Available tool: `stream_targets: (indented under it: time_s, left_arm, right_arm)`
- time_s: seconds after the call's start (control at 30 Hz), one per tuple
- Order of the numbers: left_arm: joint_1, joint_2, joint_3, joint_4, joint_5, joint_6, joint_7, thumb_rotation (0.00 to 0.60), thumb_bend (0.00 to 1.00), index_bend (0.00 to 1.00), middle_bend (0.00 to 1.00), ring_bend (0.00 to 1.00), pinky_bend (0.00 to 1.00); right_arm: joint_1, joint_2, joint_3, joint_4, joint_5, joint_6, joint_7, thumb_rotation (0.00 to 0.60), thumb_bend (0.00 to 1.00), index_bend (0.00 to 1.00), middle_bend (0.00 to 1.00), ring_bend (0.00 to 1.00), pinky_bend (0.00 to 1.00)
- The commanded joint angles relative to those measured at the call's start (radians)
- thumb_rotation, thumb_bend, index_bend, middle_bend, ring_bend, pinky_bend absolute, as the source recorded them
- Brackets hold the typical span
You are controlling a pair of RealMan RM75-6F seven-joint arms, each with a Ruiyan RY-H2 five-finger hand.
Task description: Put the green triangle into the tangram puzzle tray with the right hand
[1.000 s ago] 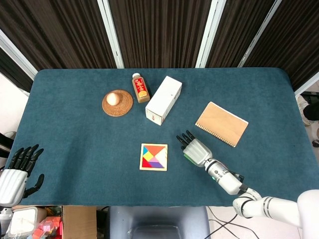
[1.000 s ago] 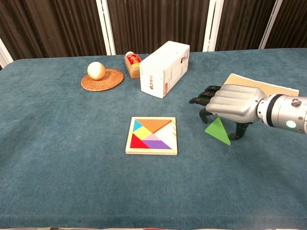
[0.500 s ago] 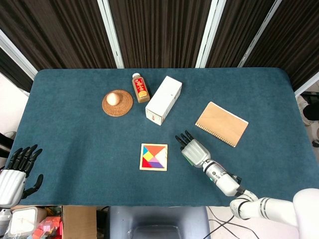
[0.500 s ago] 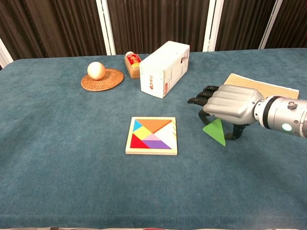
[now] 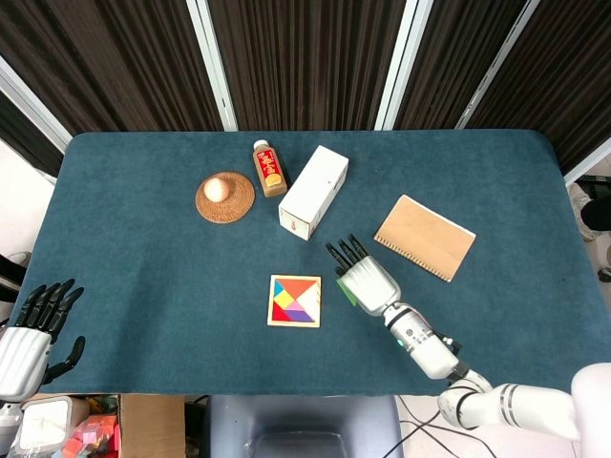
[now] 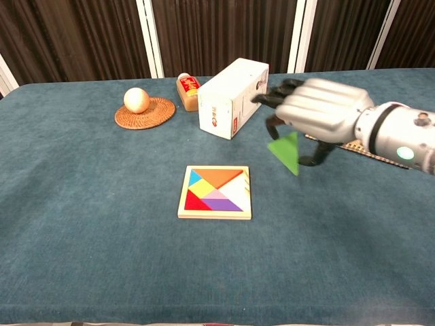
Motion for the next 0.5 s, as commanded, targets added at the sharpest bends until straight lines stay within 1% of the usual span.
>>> stream_targets:
  time_s: [0.03,0.13,0.27,0.4,0.5]
  left_arm:
    - [0.0,0.001,0.004,-0.002,0.01,0.004,-0.003,0.6,0.48,0.0,0.0,0.02,0.05]
    - [-0.001,0.003,0.009,0.0,0.017,0.003,-0.006,0.6,0.48,0.0,0.0,0.02,0.05]
    - [0.0,0.006,0.014,0.002,0.029,0.009,-0.016,0.6,0.48,0.0,0.0,0.02,0.05]
    - [-0.001,0.008,0.018,0.008,0.039,0.013,-0.033,0.6,0.47,0.0,0.0,0.02,0.05]
    - [-0.001,0.013,0.019,0.008,0.041,0.016,-0.043,0.6,0.47,0.0,0.0,0.02,0.05]
  right_arm:
    - [0.019,-0.05,0.025,-0.018,0.011,0.022,-0.048,0.6,0.5,0.76,0.1,0.0,0.0]
    - [0.037,-0.116,0.032,-0.023,0.03,0.042,-0.133,0.6,0.5,0.76,0.1,0.0,0.0]
    - [0.052,-0.192,0.023,0.001,0.075,0.046,-0.225,0.6,0.5,0.76,0.1,0.0,0.0]
    - [0.064,-0.253,0.01,0.055,0.107,0.044,-0.281,0.6,0.5,0.75,0.1,0.0,0.0]
    - [0.066,-0.274,0.011,0.074,0.12,0.046,-0.287,0.6,0.5,0.75,0.1,0.0,0.0]
